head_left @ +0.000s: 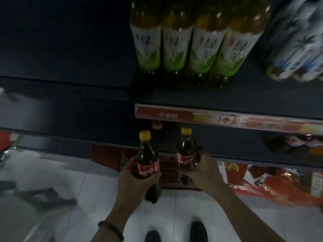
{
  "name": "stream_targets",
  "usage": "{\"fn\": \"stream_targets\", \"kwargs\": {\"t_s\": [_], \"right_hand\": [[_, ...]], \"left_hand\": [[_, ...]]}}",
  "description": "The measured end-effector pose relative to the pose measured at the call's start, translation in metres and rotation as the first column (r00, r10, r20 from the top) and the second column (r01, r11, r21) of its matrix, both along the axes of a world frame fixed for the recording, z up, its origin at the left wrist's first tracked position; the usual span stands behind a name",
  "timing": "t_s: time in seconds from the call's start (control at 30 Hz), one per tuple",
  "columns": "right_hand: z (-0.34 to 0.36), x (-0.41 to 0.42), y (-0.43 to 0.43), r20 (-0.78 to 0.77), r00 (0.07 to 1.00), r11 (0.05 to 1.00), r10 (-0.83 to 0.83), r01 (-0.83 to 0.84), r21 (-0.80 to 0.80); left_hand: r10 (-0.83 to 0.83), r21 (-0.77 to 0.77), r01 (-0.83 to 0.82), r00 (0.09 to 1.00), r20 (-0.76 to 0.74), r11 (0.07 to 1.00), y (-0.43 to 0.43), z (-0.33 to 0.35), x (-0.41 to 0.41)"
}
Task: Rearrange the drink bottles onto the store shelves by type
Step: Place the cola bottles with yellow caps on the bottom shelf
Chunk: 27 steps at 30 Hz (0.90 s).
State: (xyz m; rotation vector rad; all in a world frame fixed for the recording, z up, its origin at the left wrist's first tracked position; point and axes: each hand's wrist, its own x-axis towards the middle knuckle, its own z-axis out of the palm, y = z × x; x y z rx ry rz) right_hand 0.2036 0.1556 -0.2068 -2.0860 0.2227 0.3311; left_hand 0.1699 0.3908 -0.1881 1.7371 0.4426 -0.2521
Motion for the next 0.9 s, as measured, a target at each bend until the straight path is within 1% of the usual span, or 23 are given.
{"fn": "stream_targets", "kwargs": {"t_s": [0.1, 0.17, 0.2, 0.27, 0.33, 0.37, 0.43, 0.53, 0.63, 0.7, 0.77, 0.9], "right_hand": [[-0.066, 0.035, 0.009, 0.025, 1.0, 0.999, 0.013, -0.012, -0.035], [-0.101, 0.062, 0.016, 0.03, 0.999, 1.0, -0.026, 0.026, 0.003], [-0.117, 0.075, 0.019, 0.063, 0.998, 0.999, -0.028, 0.027, 0.022], [-0.146, 0.1, 0.023, 0.171, 0.985, 1.0, 0.0, -0.001, 0.008], [-0.174, 0.121, 0.026, 0.226, 0.974, 0.999, 0.032, -0.031, -0.008], [-0.184, 0.131, 0.029, 0.258, 0.966, 0.999, 0.026, -0.019, -0.027], [-0.196, 0.148, 0.036, 0.3, 0.954, 0.999, -0.019, 0.033, -0.043], [-0.198, 0.161, 0.044, 0.381, 0.924, 0.988, -0.029, 0.085, -0.132], [-0.203, 0.162, 0.044, 0.385, 0.921, 0.983, -0.052, 0.114, -0.14], [-0.203, 0.161, 0.044, 0.38, 0.921, 0.977, -0.082, 0.15, -0.154], [-0.203, 0.164, 0.045, 0.401, 0.913, 0.969, -0.076, 0.162, -0.186], [-0.205, 0.171, 0.044, 0.41, 0.908, 0.974, -0.084, 0.161, -0.157]], "left_hand": [[-0.002, -0.005, 0.002, 1.0, 0.016, 1.0, 0.007, -0.051, 0.02], [-0.001, 0.025, 0.001, 1.0, 0.011, 1.0, 0.009, -0.083, 0.036], [0.002, 0.047, -0.003, 1.0, 0.016, 0.999, 0.009, -0.098, 0.044], [-0.001, 0.096, -0.002, 1.0, 0.031, 0.995, 0.011, -0.121, 0.061], [-0.021, 0.14, 0.015, 0.999, 0.048, 0.99, 0.014, -0.14, 0.076], [-0.04, 0.157, 0.03, 0.997, 0.061, 0.987, 0.015, -0.149, 0.083], [-0.053, 0.165, 0.04, 0.996, 0.072, 0.985, 0.015, -0.162, 0.095], [-0.054, 0.143, 0.045, 0.997, 0.062, 0.989, 0.011, -0.168, 0.108], [-0.093, 0.149, 0.078, 0.991, 0.093, 0.986, 0.006, -0.169, 0.114], [-0.117, 0.194, 0.096, 0.988, 0.098, 0.976, 0.003, -0.167, 0.117], [-0.14, 0.227, 0.113, 0.984, 0.106, 0.967, 0.001, -0.166, 0.121], [-0.147, 0.163, 0.125, 0.98, 0.136, 0.979, -0.005, -0.162, 0.127]]}}
